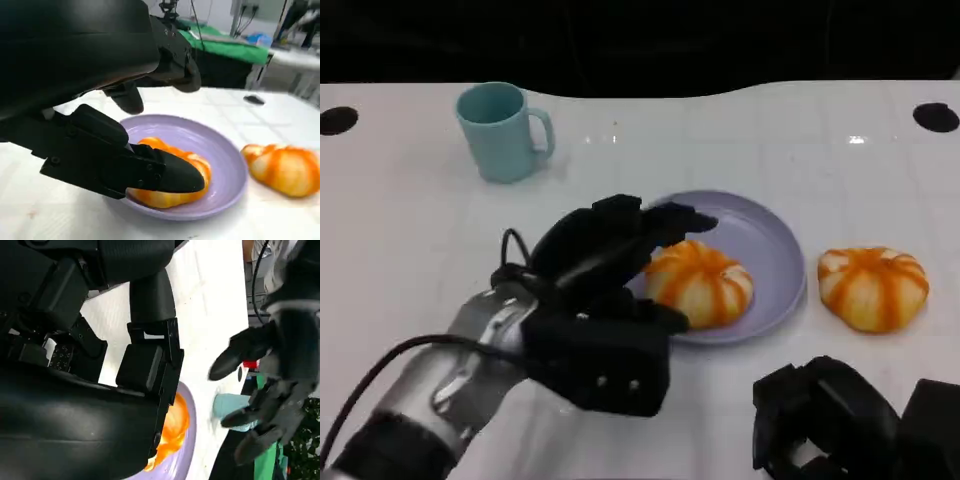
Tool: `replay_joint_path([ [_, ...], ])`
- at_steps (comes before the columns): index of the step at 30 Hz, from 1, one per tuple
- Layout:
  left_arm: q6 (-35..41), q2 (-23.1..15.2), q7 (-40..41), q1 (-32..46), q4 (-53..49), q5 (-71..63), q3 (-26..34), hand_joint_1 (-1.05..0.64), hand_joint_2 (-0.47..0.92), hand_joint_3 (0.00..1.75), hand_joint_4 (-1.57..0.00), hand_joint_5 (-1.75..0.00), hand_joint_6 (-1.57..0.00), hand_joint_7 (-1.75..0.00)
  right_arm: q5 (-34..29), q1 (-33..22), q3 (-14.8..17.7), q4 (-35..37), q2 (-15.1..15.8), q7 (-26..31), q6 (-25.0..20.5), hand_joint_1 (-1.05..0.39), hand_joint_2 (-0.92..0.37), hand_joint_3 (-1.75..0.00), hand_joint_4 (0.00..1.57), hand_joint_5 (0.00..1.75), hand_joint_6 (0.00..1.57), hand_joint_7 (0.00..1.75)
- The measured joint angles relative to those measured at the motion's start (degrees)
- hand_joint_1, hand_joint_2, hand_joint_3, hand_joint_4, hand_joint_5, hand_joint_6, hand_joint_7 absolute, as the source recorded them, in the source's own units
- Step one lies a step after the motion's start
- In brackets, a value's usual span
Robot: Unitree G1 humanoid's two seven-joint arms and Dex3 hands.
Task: Grasp the bread from the table and place it into the plate.
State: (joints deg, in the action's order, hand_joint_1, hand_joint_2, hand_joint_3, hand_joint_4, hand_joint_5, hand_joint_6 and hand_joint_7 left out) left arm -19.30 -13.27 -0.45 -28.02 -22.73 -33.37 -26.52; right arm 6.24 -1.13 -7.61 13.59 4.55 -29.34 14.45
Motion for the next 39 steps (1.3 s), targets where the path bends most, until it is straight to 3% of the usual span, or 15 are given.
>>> replay_joint_path([
  [6,-8.30,0.85,-2.48,5.96,0.20,13.15,5.51,-0.66,0.92,0.29,-0.48,-1.28,-0.59,-0.65,0.05,-0.50,-0.12,-1.04,0.05,0.16,-0.36,-1.05,-0.13,-1.19,1.55,1.26,1.57,0.97],
  [11,-11.62,3.17,-10.56,10.68,0.39,27.73,9.28,-0.66,0.92,0.24,-0.58,-1.57,-0.60,-1.15,0.02,-0.58,-0.23,-1.16,0.10,0.25,-0.49,-1.05,-0.14,-1.18,1.57,1.24,1.57,0.97],
  [14,-11.73,4.99,-15.80,14.11,0.90,35.35,10.88,-0.76,0.92,0.29,-0.63,-1.72,-0.57,-1.45,0.13,-0.52,-0.20,-0.77,0.09,0.00,-0.36,-1.05,-0.14,-1.17,1.57,1.23,1.57,0.95],
  [23,-9.04,6.83,-26.13,20.90,3.83,47.19,15.08,-0.77,0.92,0.23,-0.72,-1.75,-0.64,-1.63,0.89,0.34,-0.08,0.13,0.06,-0.72,-0.33,-1.05,-0.14,-1.15,1.57,1.22,1.57,0.92],
  [30,-1.82,9.35,-30.51,26.08,6.80,53.90,17.57,-0.79,0.92,0.28,-0.80,-1.75,-0.68,-1.70,0.87,0.45,-0.04,0.23,0.07,-1.03,-0.19,-1.05,-0.15,-1.13,1.56,1.22,1.57,0.93],
  [39,9.57,10.79,-35.06,30.97,11.60,60.03,19.05,-0.75,0.92,0.17,-0.88,-1.75,-0.71,-1.73,0.76,0.18,-0.04,-0.38,0.15,-0.64,-0.13,-1.05,-0.16,-1.14,1.56,1.22,1.57,0.94],
])
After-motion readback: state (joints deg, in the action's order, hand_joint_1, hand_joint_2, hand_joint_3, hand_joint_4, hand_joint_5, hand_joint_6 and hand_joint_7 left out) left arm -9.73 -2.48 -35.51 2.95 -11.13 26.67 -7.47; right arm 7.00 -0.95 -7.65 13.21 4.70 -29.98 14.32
